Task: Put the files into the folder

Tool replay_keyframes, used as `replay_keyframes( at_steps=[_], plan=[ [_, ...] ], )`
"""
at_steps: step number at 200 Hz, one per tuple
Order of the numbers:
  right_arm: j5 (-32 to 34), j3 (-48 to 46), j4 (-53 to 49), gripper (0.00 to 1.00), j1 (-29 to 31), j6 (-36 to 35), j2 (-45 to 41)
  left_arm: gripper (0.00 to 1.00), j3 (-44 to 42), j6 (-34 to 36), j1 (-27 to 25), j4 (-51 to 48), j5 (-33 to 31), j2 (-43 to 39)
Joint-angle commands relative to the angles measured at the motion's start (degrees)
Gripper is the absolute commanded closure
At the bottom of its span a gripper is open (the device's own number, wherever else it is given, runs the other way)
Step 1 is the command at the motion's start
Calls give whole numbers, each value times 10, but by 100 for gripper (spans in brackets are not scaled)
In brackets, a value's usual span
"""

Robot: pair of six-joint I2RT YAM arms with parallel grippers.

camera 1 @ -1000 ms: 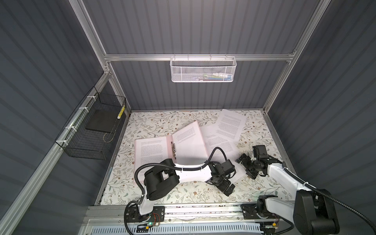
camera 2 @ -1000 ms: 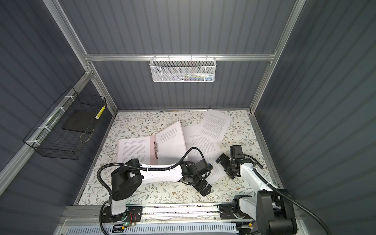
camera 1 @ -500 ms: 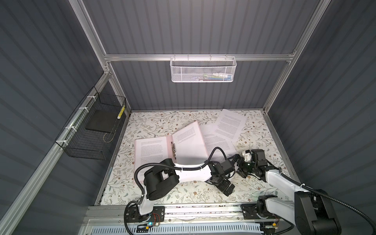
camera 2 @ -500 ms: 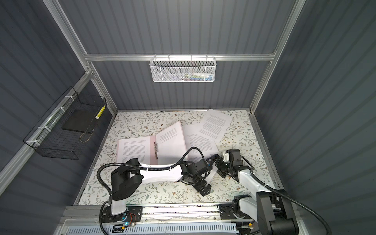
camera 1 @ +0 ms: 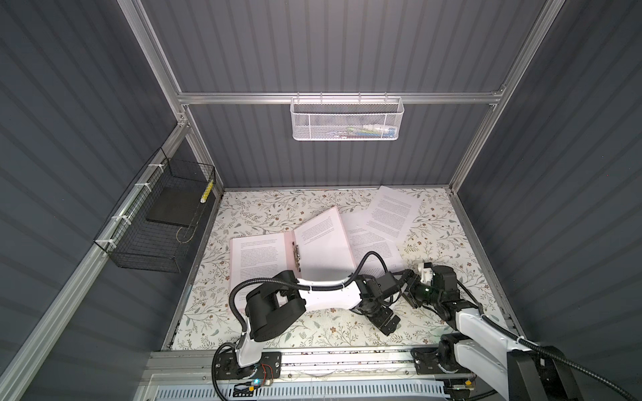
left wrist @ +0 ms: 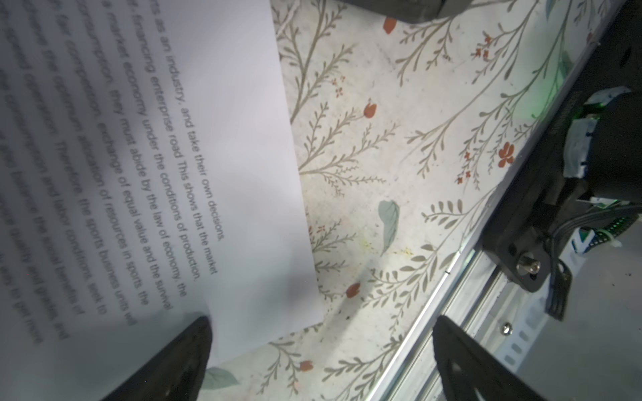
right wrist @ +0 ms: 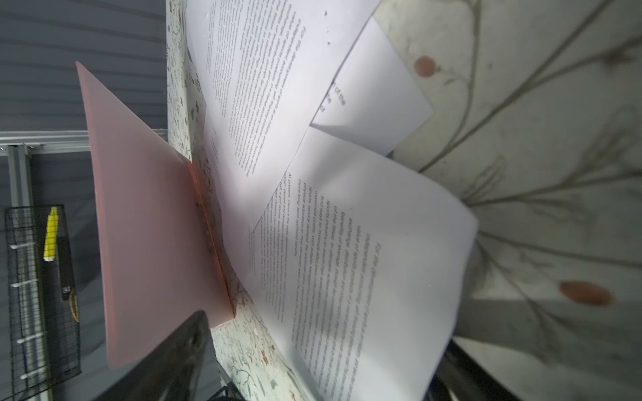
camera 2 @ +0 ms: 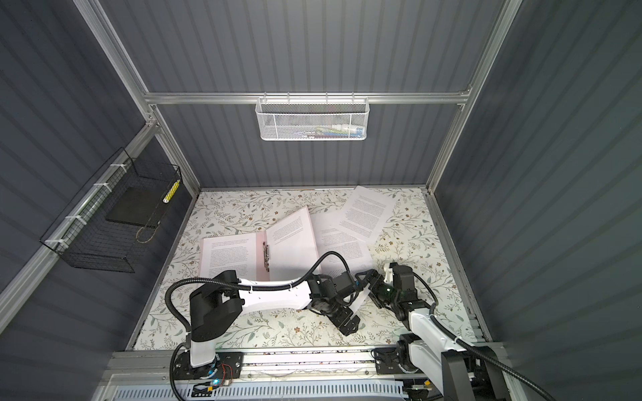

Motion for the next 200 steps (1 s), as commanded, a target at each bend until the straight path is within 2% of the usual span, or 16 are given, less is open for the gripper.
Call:
replay_keyframes(
  at_steps=[1,26,47,74,91,111,126,154,177,190,200],
  plan=[
    [-7,-15,-7,20,30,-25,31,0,-6,-7,7,-29,10,23],
    [11,-10,12,32,56,-25,83,0,-9,-8,7,-25,11,20],
    [10,-13,46,46,63,-17,120,0,-9,-10,7,-23,14,20],
    [11,-13,62,71,72,-13,144,0,-7,-11,8,-18,21,19],
    [23,-10,35,87,72,-17,126,0,4,-12,10,-18,27,18],
    [42,7,-40,92,72,-36,69,0,22,-14,13,-17,37,11],
    [68,44,-149,100,69,-73,-1,0,37,-16,16,-15,48,-2],
    [95,120,-319,100,45,-158,-95,0,64,-18,22,7,72,-43],
    [104,199,-441,100,14,-237,-122,0,79,-16,23,15,112,-77],
    [71,223,-447,100,3,-251,-122,0,82,-11,23,21,122,-98],
    [81,252,-472,100,0,-252,-117,0,83,-8,24,25,124,-111]
  ],
)
